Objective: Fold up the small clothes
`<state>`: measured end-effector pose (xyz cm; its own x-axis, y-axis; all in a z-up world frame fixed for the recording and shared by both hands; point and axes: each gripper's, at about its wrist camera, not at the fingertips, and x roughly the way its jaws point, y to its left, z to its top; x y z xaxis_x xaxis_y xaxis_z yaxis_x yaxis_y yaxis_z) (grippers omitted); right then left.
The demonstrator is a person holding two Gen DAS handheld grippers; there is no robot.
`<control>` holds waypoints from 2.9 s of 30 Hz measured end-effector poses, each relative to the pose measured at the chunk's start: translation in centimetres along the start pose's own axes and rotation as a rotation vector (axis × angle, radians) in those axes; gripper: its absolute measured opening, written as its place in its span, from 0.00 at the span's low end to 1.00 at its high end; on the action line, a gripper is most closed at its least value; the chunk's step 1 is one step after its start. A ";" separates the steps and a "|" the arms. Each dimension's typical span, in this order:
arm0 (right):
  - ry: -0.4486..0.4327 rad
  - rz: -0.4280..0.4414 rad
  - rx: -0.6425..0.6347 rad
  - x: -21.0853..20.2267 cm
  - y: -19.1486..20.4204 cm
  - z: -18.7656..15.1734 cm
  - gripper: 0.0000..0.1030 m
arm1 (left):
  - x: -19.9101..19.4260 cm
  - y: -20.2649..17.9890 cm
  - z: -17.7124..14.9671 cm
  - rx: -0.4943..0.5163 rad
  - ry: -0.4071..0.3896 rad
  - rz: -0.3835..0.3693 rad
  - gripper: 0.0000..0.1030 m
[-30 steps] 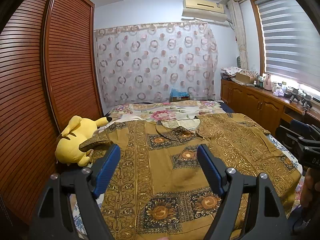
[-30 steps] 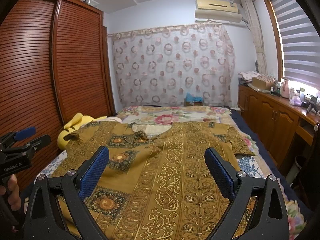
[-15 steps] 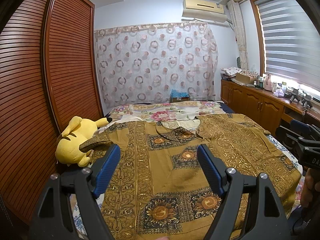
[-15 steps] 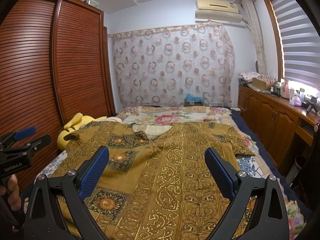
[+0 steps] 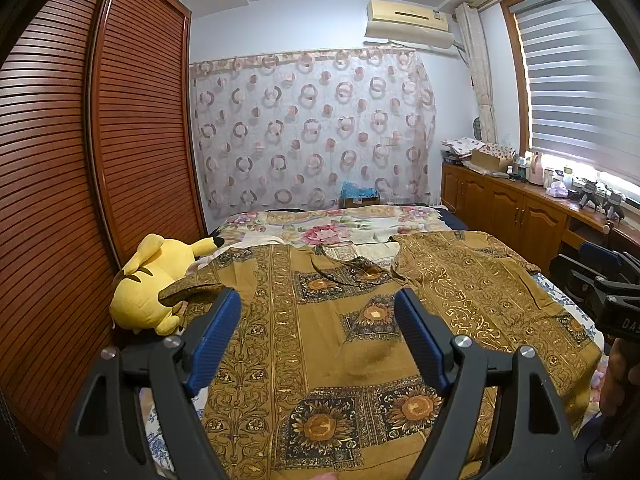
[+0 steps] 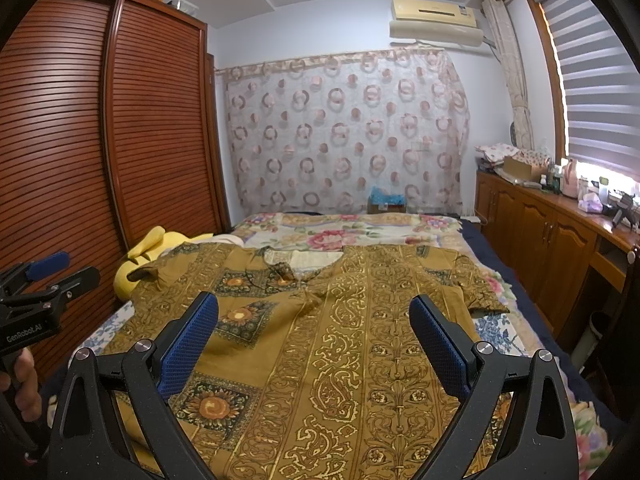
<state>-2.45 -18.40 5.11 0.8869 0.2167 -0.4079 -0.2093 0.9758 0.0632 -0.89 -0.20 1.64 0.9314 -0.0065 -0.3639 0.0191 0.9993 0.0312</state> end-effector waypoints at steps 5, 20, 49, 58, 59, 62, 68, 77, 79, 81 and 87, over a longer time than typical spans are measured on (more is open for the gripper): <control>0.000 -0.001 -0.002 0.0 0.0 0.0 0.95 | -0.1 0.1 0.1 0.000 -0.002 0.000 0.77; -0.002 0.000 -0.002 -0.1 0.1 0.1 0.95 | -0.2 0.1 0.1 0.000 -0.004 0.000 0.77; 0.049 0.053 -0.064 3.8 1.0 -1.0 0.95 | 5.4 2.7 -3.6 0.010 0.096 0.030 0.77; 0.148 0.111 -0.094 8.6 1.1 -2.6 0.95 | 9.2 7.5 -5.7 -0.001 0.200 0.020 0.77; 0.163 0.119 -0.094 9.2 1.0 -2.7 0.95 | 9.5 8.1 -5.8 -0.009 0.209 0.021 0.77; 0.205 0.144 -0.098 10.7 1.2 -2.9 0.95 | 10.5 10.1 -6.1 -0.029 0.236 0.019 0.77; 0.296 0.180 -0.114 13.0 1.9 -4.1 0.95 | 13.2 14.0 -5.5 -0.045 0.279 0.039 0.77; 0.363 0.182 -0.166 14.9 2.9 -5.8 0.95 | 17.9 19.1 -4.8 -0.095 0.358 0.058 0.74; 0.379 0.187 -0.168 15.0 3.0 -6.2 0.95 | 19.4 19.7 -5.3 -0.104 0.402 0.051 0.66; 0.376 0.184 -0.174 15.0 3.1 -6.1 0.95 | 20.8 19.9 -5.9 -0.121 0.449 0.033 0.63; 0.399 0.196 -0.151 15.5 2.7 -6.3 0.95 | 23.4 20.1 -7.0 -0.166 0.548 -0.014 0.60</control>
<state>8.11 -12.58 -6.82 0.6032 0.3394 -0.7218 -0.4408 0.8960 0.0530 18.76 20.02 -12.76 0.6065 -0.0448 -0.7938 -0.0680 0.9918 -0.1079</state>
